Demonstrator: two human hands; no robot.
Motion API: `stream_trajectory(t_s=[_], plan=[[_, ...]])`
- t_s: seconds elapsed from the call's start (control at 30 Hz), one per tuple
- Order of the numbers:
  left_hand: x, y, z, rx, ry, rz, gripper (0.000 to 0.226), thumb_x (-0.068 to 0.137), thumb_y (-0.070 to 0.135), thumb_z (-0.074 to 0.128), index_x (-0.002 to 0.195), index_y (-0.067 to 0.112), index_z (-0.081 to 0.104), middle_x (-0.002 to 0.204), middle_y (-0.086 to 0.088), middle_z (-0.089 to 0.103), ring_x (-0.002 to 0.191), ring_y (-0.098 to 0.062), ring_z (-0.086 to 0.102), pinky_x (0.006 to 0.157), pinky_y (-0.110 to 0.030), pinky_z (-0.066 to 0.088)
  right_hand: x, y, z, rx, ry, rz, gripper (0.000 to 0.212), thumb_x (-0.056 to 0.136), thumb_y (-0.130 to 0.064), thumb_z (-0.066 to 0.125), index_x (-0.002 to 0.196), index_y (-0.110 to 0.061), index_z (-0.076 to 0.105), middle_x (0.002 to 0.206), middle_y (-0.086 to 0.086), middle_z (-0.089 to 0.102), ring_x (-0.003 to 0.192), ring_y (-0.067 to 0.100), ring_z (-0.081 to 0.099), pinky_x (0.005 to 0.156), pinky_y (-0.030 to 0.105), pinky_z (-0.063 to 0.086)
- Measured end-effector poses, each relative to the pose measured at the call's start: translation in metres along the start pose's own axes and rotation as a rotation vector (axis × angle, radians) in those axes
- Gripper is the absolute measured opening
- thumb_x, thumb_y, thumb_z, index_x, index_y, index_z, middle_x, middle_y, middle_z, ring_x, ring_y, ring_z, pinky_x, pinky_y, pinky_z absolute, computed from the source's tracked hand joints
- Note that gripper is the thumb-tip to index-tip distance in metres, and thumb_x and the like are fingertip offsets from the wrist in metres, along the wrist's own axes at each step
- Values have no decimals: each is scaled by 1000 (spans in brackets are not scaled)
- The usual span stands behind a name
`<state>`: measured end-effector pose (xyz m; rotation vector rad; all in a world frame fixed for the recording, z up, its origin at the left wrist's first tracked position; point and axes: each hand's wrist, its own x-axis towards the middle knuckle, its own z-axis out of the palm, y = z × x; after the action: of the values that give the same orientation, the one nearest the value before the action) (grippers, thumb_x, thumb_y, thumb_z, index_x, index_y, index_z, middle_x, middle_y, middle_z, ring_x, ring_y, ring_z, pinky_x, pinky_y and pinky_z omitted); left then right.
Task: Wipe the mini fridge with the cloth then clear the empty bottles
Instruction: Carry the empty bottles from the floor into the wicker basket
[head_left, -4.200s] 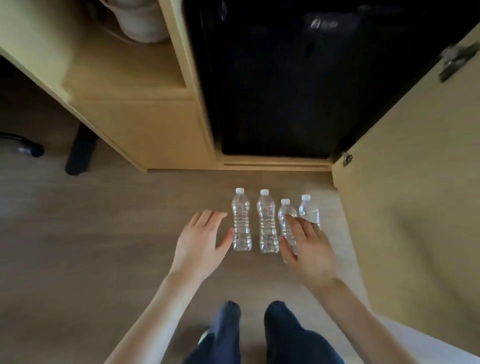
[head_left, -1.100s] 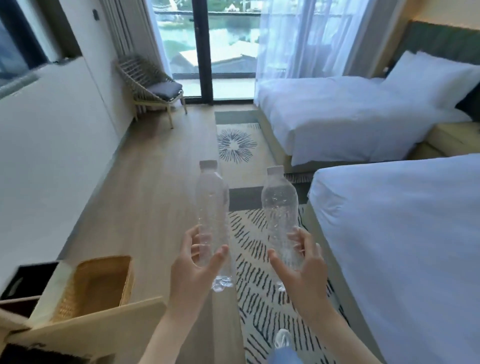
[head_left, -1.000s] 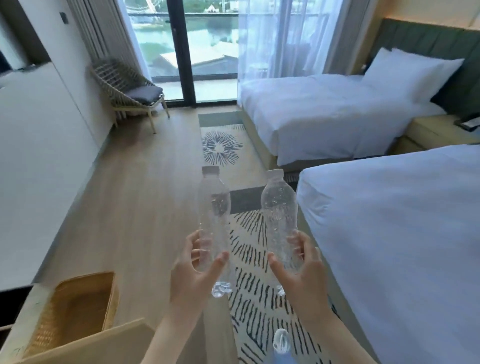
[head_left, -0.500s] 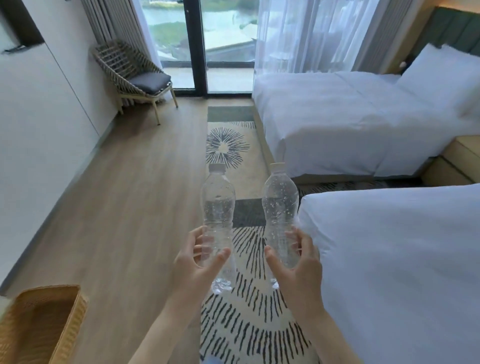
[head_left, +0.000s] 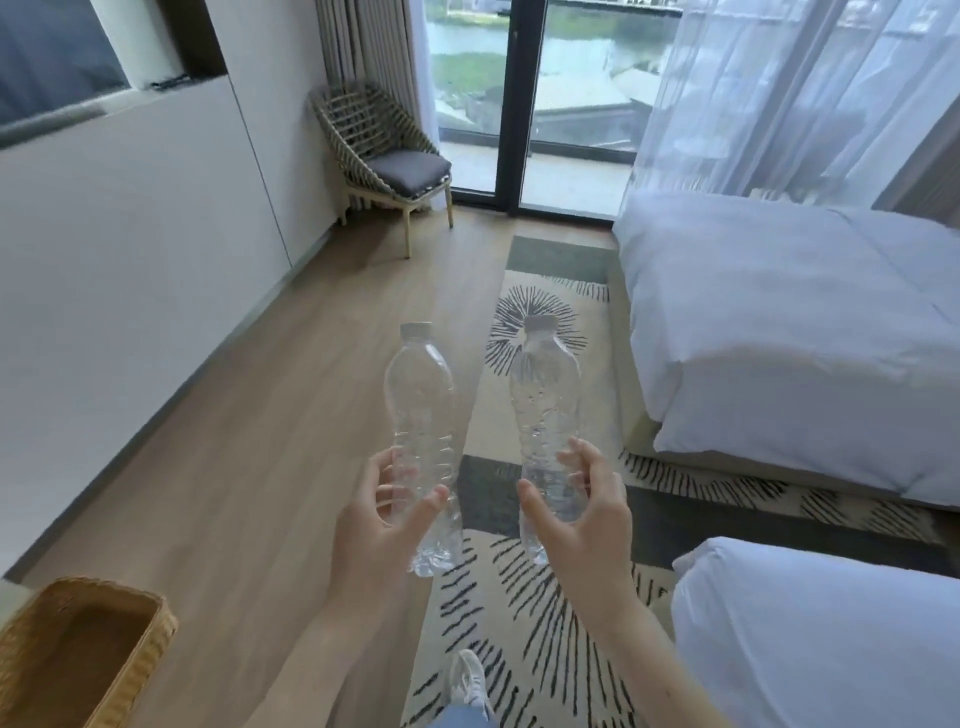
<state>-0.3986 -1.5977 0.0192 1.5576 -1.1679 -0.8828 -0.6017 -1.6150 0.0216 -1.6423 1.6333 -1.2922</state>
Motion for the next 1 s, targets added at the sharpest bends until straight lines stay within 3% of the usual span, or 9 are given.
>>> stream_trajectory(t_s=[0.13, 0.2, 0.3, 0.47, 0.57, 0.7, 0.77, 0.87, 1.0], plan=[[89, 12, -4, -35, 104, -20, 65, 62, 71, 69, 119, 43, 57, 108, 27, 67, 98, 3, 64, 82, -24, 51, 95, -6, 44, 45, -62, -61, 64, 79, -32, 83, 133, -21, 51, 112, -17, 58, 107, 6, 55, 93, 8, 39], [124, 16, -10, -44, 164, -39, 63, 62, 71, 70, 118, 44, 57, 109, 29, 66, 98, 5, 63, 82, -25, 51, 135, -10, 68, 56, -113, -76, 66, 78, -30, 84, 134, -15, 53, 112, -19, 57, 104, 5, 54, 87, 2, 35], [166, 14, -20, -35, 243, -74, 62, 64, 71, 69, 118, 41, 58, 110, 25, 66, 99, 4, 63, 83, -27, 50, 188, -14, 108, 79, -211, -117, 65, 78, -29, 84, 133, -15, 54, 112, -15, 60, 102, 13, 57, 86, 7, 38], [235, -2, -32, -51, 430, -140, 52, 67, 63, 69, 114, 44, 58, 110, 26, 66, 99, 6, 61, 85, -26, 47, 269, -10, 192, 131, -404, -175, 60, 77, -27, 85, 128, -19, 55, 111, -9, 63, 101, 20, 58, 90, 32, 48], [280, -9, -40, -75, 560, -171, 51, 67, 62, 72, 113, 45, 58, 111, 23, 67, 101, 4, 63, 87, -28, 48, 319, -12, 251, 201, -524, -207, 57, 77, -29, 85, 122, -35, 52, 108, -24, 59, 106, 14, 55, 91, 19, 42], [331, -8, -54, -71, 806, -217, 50, 67, 65, 73, 112, 55, 55, 114, 29, 65, 104, 9, 61, 86, -21, 44, 387, -31, 325, 260, -737, -290, 53, 74, -48, 77, 121, -35, 55, 107, -29, 57, 106, 8, 51, 87, 5, 35], [346, -4, -63, -89, 931, -254, 53, 65, 68, 74, 114, 55, 56, 115, 29, 65, 106, 9, 61, 86, -18, 44, 411, -49, 358, 282, -823, -341, 55, 72, -56, 71, 120, -35, 55, 107, -30, 55, 102, 9, 52, 86, 6, 35], [356, 0, -78, -118, 1104, -289, 61, 64, 61, 76, 118, 39, 59, 115, 16, 67, 109, -2, 62, 88, -19, 47, 428, -72, 407, 320, -980, -411, 55, 71, -58, 70, 120, -38, 54, 109, -29, 55, 102, 11, 53, 86, 15, 39], [351, -2, -92, -135, 1327, -381, 52, 82, 22, 82, 126, 19, 55, 120, 6, 58, 112, -4, 53, 85, -3, 38, 419, -92, 457, 360, -1177, -455, 52, 70, -58, 70, 117, -44, 52, 108, -27, 56, 103, 11, 54, 85, 19, 40]])
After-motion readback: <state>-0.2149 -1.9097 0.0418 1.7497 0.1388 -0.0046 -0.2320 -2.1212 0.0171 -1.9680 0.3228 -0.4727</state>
